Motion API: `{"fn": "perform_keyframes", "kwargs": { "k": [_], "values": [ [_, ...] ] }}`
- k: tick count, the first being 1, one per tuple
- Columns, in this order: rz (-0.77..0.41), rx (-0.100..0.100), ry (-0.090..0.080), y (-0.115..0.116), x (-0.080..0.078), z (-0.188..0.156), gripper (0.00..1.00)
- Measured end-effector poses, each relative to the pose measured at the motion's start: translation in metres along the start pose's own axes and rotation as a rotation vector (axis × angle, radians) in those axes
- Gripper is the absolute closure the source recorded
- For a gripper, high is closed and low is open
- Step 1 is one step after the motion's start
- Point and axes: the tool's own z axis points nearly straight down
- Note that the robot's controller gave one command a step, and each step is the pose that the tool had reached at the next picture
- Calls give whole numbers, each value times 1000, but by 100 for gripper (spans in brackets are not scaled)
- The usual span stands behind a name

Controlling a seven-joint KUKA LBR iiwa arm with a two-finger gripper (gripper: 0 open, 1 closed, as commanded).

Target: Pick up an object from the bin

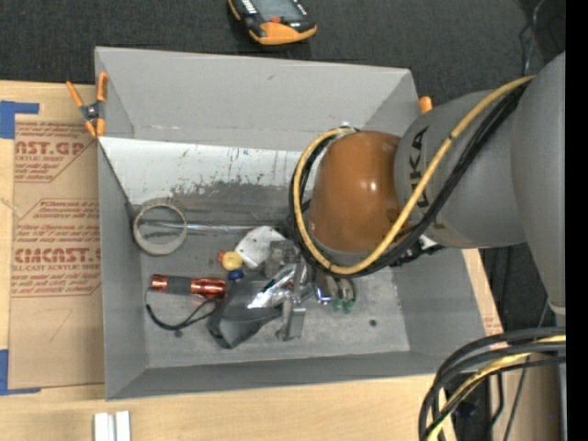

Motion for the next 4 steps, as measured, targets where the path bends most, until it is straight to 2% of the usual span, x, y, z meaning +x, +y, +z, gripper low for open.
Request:
{"fn": "perform_keyframes", "kwargs": {
  "k": [1,2,3,4],
  "values": [
    [-114,-7,-21,-11,-21,42,0],
    [-226,-9,-43,-10,-39,61,0],
    [-224,-8,-41,-10,-38,61,0],
    [-419,-5,-68,-13,-43,62,0]
  ]
}}
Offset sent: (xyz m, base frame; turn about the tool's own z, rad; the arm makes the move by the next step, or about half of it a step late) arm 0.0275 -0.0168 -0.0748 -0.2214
